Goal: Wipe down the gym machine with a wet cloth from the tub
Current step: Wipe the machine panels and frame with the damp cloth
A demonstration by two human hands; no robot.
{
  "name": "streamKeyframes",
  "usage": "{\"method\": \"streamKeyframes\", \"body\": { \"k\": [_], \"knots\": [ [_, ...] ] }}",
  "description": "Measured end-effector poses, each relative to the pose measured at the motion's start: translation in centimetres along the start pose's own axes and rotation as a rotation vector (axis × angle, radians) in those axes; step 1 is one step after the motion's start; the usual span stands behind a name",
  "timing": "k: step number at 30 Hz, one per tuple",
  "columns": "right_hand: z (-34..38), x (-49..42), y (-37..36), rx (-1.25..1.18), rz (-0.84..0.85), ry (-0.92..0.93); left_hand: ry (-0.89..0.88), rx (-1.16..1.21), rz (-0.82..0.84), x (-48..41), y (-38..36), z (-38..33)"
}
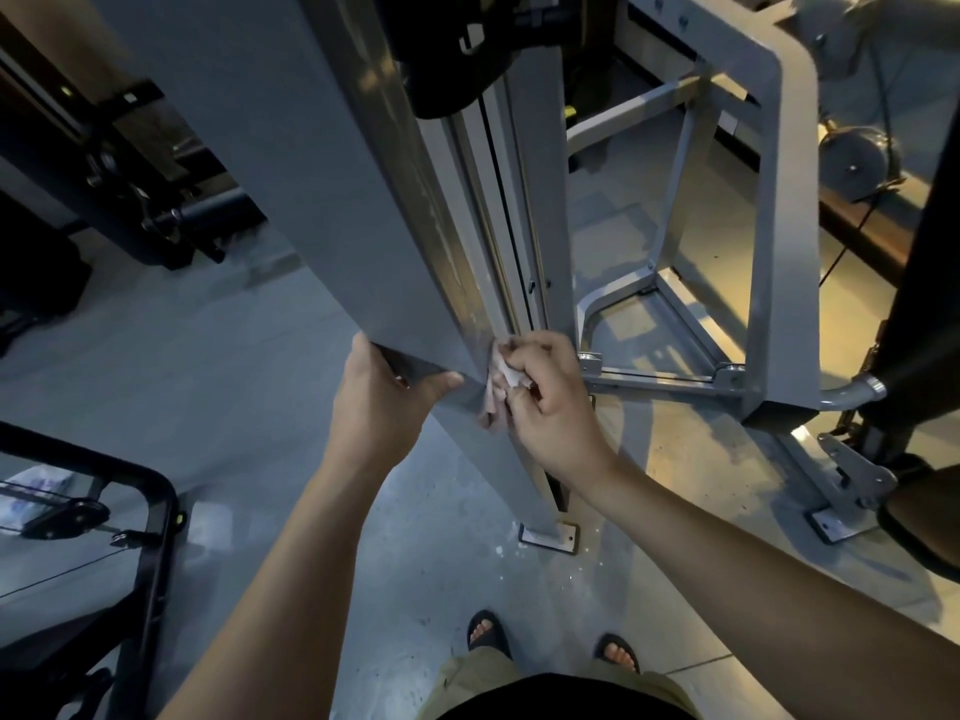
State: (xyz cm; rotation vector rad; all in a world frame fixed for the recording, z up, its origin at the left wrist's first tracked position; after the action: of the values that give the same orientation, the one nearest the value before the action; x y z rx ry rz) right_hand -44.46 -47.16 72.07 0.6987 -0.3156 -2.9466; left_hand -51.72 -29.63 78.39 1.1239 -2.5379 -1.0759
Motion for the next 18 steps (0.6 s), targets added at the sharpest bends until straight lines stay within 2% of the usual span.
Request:
{"method": "streamKeyframes", "body": {
  "k": [4,7,11,15,18],
  "knots": [
    [1.1,0.7,0.9,-0.091,0.023,-0.101,-0.029,-0.039,0.013,0.9,1.3,-0.7],
    [2.3,0.6,1.5,-0.186,0.014,-0.174,-0.095,0.017,-0.023,1.7,2.8,-2.4],
    [5.6,-2.1,1.9,-0.206,-0.112,-0.089,-0.134,0.075,-0.110,0.7,4.4,-3.9],
    [5.3,-1.8,1.6,-0.161,-0.100,0.032,-0.132,0.066,-0.167,-0.1,4.6,-4.2],
    [2.8,-0.1,1.1,-0.182,-0.107,-0.081,-0.135,0.057,-0.161,-0.7,4.4,-4.3]
  ]
}}
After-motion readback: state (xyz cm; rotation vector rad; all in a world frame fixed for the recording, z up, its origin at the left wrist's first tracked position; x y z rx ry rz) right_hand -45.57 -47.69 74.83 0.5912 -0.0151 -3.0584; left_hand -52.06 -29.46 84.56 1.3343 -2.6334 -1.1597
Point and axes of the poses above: each hand's wrist, its own x-axis away from the middle knuckle, its own y-axis out of the back of the hand, z = x × y, the point moved 7 cm from there along -x, towards the middle knuckle, and after that the axes turned 13 degrees about -z, right-handed, at the moved point
